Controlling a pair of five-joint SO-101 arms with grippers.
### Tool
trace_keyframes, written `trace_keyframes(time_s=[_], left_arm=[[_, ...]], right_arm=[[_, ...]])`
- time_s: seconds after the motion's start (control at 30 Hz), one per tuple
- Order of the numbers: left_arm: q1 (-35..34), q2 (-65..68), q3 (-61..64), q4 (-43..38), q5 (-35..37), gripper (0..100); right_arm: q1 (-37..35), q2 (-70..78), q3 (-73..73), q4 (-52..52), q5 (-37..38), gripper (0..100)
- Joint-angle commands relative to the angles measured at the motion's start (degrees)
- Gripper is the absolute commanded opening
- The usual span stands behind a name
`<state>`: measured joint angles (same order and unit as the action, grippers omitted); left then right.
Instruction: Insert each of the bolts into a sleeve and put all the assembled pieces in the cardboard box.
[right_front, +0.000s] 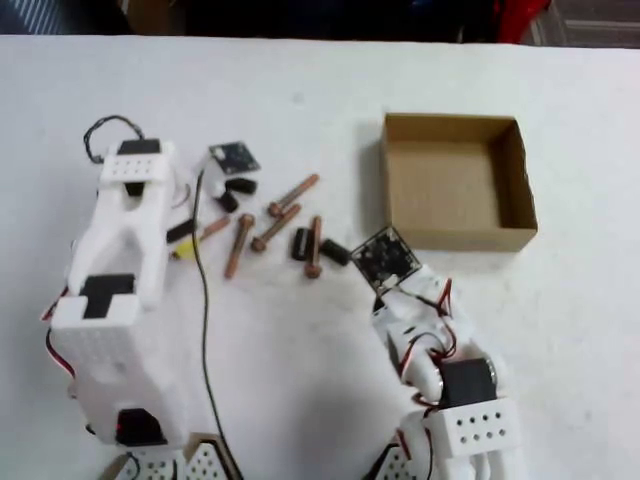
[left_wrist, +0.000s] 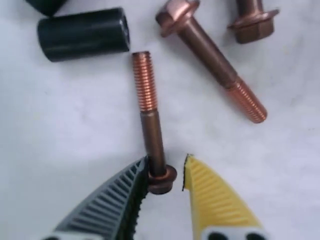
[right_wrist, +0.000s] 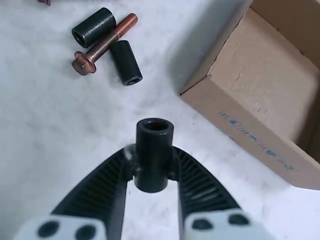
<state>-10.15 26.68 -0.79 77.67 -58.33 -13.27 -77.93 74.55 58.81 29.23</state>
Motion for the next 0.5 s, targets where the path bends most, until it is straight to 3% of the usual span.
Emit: trace_keyframes(time_s=[0.0,0.47], left_arm=[[-0.57,1.8,-2.46,1.41,-0.97,15],[-0.4,14.9,-17.76,8.7,-0.53,15]], right_arm=[[0.4,-0.57,-0.62,-1.54,-0.18,1.6],[0.4,-0.57,-0.62,-1.54,-0.09,1.6]])
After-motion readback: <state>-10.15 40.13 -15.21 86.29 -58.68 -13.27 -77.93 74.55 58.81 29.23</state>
